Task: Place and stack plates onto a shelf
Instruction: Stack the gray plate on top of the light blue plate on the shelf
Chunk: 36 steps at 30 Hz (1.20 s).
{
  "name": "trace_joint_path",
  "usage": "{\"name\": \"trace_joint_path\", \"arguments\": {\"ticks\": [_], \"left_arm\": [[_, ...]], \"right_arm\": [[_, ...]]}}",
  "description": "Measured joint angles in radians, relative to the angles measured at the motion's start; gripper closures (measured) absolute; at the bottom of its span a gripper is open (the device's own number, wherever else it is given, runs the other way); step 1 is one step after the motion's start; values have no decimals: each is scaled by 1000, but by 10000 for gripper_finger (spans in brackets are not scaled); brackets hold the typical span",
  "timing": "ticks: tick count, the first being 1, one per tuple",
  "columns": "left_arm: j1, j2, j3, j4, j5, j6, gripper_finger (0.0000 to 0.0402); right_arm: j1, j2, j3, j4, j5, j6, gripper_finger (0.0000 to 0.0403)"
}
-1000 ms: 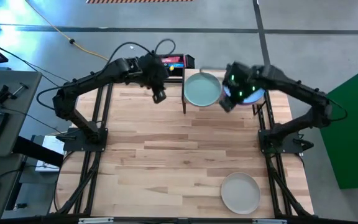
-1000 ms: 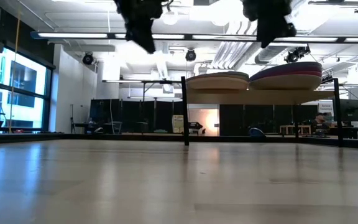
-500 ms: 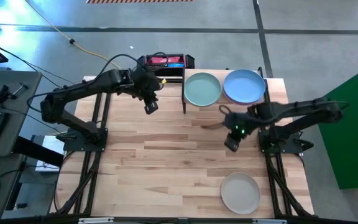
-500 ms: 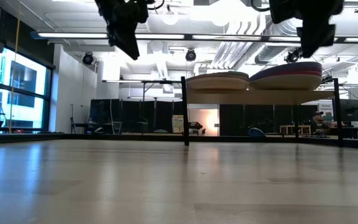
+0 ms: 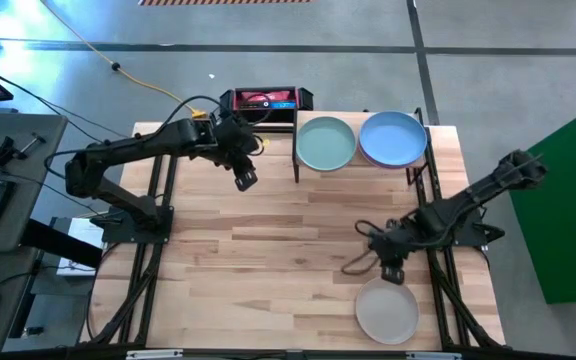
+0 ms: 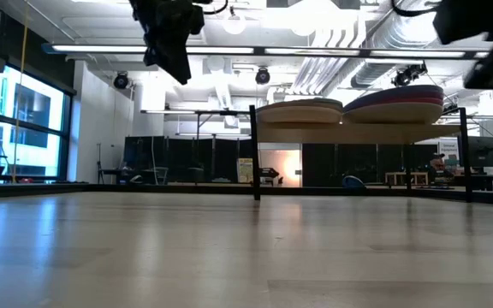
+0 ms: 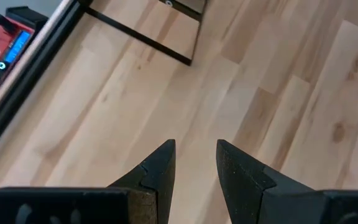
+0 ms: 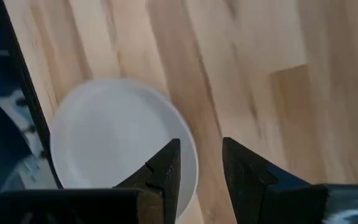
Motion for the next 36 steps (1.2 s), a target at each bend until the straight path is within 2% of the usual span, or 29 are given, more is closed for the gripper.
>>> {"name": "trace_joint_path", "arguments": {"ticks": [6,12,22,36], "left_arm": [[-69,0,0,-1,-4,-69,298],[-150,0,0,-1,-60,-156,298],[-255,0,0,-2,-144,-247,298],[-282,0,0,-2,-156,-275,298]], "right_arm": [[115,0,-78,104,-11,16,304],[191,25,-142,179,12,67,304],[211,160,-153,177,50,92,304],[210,285,-153,225,28,103,304]]}}
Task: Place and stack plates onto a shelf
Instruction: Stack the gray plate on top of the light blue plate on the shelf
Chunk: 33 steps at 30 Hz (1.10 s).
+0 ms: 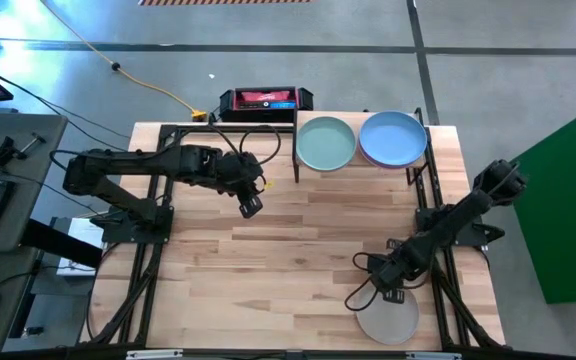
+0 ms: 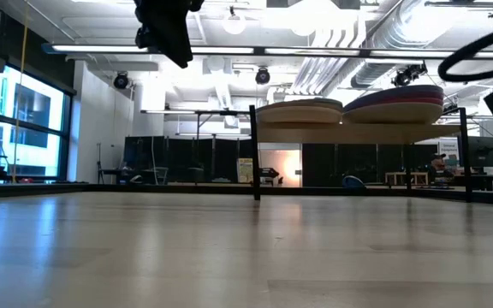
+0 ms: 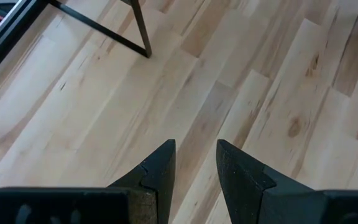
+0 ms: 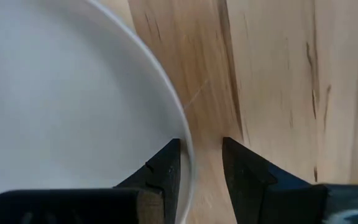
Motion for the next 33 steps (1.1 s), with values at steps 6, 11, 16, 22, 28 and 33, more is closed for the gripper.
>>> {"name": "trace_joint_path", "arguments": {"ticks": [6,11,16,22,28,33], "left_arm": [[0,0,0,0,0,0,298],[0,0,0,0,0,1,298],[1,0,0,0,-7,19,298],[6,0,0,-1,-43,45,298],[31,0,0,-1,-45,63,298],[51,0,0,-1,-45,73,298]], "right_arm": [[-6,32,4,5,-26,31,309],[-24,14,1,2,-44,94,379],[-55,-34,0,5,-43,128,391],[-100,-128,1,4,-36,139,401],[-128,-225,2,-29,8,150,403],[-128,-251,2,-61,18,147,403]]}}
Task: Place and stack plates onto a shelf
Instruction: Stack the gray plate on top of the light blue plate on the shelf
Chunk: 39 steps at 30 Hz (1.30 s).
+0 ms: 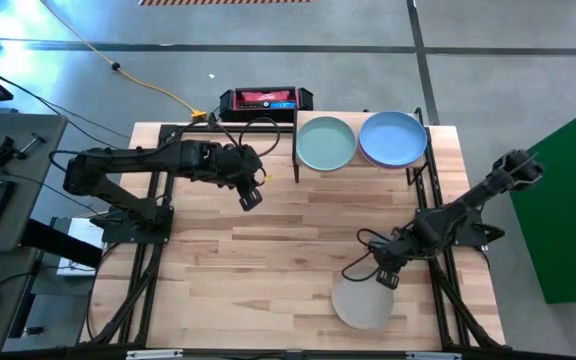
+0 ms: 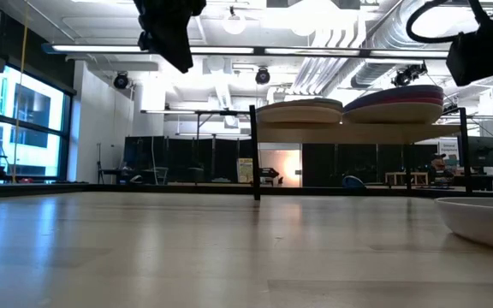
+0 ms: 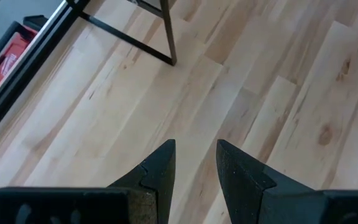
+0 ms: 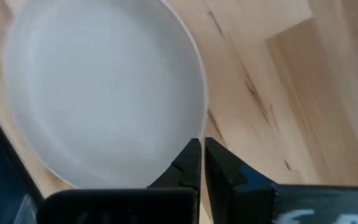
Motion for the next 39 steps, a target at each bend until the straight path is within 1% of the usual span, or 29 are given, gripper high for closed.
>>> {"name": "trace_joint_path", "arguments": {"ticks": [5,11,14,20,23,27,34,39], "left_arm": [[7,0,0,0,1,-1,298],[5,0,0,0,4,-19,298],[5,0,0,1,4,-20,298],[5,0,0,2,4,-38,298],[5,0,0,2,4,-45,298],[5,0,0,2,4,-46,298],[5,0,0,2,4,-46,298],[5,0,0,2,4,-46,298]], "right_arm": [[0,20,-1,1,-2,-11,403],[0,54,-1,52,12,-55,398],[0,65,-1,53,10,-70,379],[0,107,-2,63,18,-89,321],[0,143,-2,92,18,-98,307],[0,187,-2,121,18,-97,305],[0,274,-2,121,17,-64,304],[0,296,2,122,16,-17,310]]}}
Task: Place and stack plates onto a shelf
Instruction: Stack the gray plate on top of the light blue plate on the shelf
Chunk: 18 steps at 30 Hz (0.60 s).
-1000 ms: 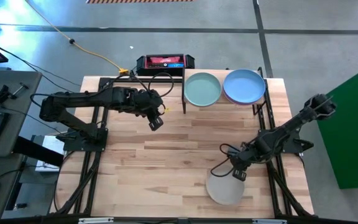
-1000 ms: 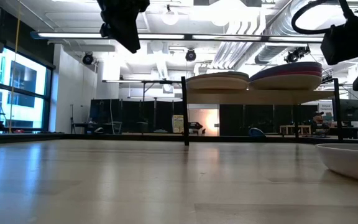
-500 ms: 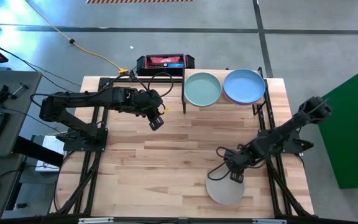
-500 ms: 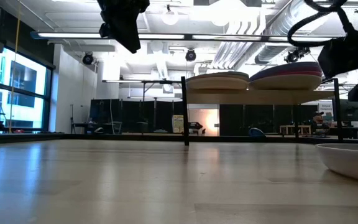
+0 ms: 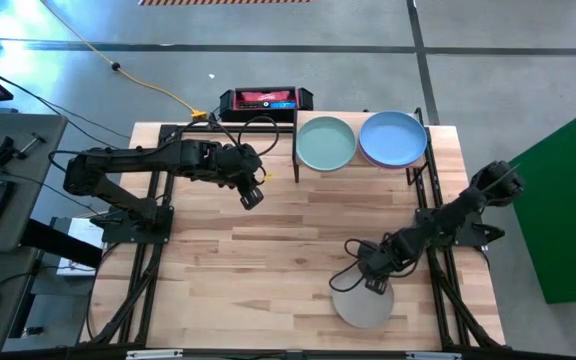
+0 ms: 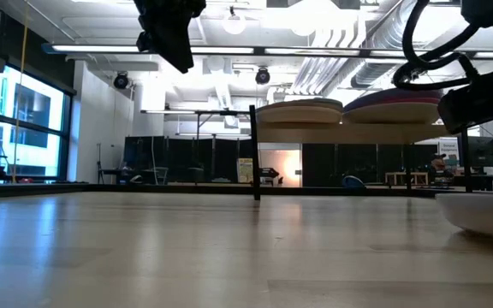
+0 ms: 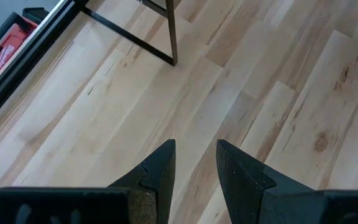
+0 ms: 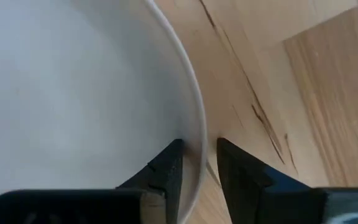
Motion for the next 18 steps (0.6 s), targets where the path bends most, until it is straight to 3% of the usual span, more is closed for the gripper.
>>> {"name": "trace_joint_path", "arguments": {"ticks": [6,12,18], "left_arm": [[0,0,0,0,0,0,298],[0,0,0,0,0,0,298],[0,0,0,-1,0,1,298]], "right_arm": [[-1,0,-1,-2,-15,62,390],[0,-19,4,-3,-59,61,400],[-11,-103,16,-31,-26,65,403]]}}
